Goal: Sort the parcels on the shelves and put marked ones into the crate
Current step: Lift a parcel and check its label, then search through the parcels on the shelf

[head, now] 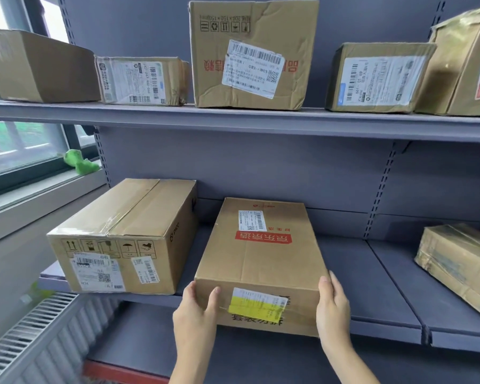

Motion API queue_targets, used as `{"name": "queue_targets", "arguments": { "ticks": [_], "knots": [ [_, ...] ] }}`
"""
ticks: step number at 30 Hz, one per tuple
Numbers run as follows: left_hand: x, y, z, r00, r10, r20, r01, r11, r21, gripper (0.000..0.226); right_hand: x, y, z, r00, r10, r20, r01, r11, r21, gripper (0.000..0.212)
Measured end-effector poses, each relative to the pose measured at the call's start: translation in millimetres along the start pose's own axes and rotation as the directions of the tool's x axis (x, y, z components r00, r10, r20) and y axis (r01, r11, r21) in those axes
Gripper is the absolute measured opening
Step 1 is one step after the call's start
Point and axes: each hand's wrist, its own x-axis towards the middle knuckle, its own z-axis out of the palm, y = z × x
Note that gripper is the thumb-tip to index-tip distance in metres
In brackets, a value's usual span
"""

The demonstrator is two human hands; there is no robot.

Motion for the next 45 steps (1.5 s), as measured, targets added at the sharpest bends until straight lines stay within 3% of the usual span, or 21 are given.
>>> {"name": "queue_targets", "arguments": {
  "ticks": [5,8,11,12,15,17,24,33,36,45],
  "knots": [
    [13.9,-3.0,5.1,1.000,0.013,0.020,-0.013,1.000,0.002,0.034,8.2,2.7,5.3,1.000,-0.010,-0.016,0.009,1.000,-0.024,0.046],
    [26.2,-7.4,-10.3,0.986,0.153,-0.063,-0.148,0.986,0.079,0.011,10.1,6.6,4.5,0.999,-0.020,-0.025,0.019,0.999,-0.030,0.046],
    [52.9,-11.2,-24.2,0.864,0.401,-0.305,-0.338,0.910,0.239,0.043,12.8,9.5,3.9,0.999,-0.017,-0.039,0.015,0.999,-0.036,0.045],
    [63.3,-7.8,-28.1,0.837,0.439,-0.328,-0.366,0.893,0.262,0.053,13.6,9.6,4.3,0.999,-0.015,-0.049,0.014,0.999,-0.039,0.045],
    [96.9,3.3,-37.1,0.874,0.419,-0.245,-0.341,0.889,0.305,0.081,13.6,10.2,6.7,0.997,-0.005,-0.073,0.001,0.999,-0.046,0.043],
    [112.0,4.1,-40.7,0.889,0.415,-0.193,-0.332,0.875,0.353,0.087,12.9,9.3,10.1,0.997,0.002,-0.076,-0.005,0.999,-0.044,0.043],
    [138.5,-17.8,-59.8,0.883,0.448,-0.141,-0.352,0.829,0.434,0.071,14.5,5.5,23.9,0.996,0.003,-0.087,-0.007,0.999,-0.045,0.043],
    [141.0,-12.7,-67.3,0.892,0.422,-0.159,-0.345,0.866,0.361,0.074,8.0,1.8,20.1,0.997,0.057,-0.049,-0.055,0.998,0.037,0.049],
    [129.5,8.7,-48.5,0.854,0.503,-0.132,-0.439,0.833,0.335,0.068,5.7,5.5,-0.3,0.993,0.067,-0.094,-0.062,0.997,0.051,0.049],
    [59.6,88.5,27.8,0.786,0.603,0.132,-0.615,0.747,0.252,0.060,14.3,4.8,-117.6,0.980,0.042,-0.192,-0.024,0.995,0.097,0.046]
  ]
}}
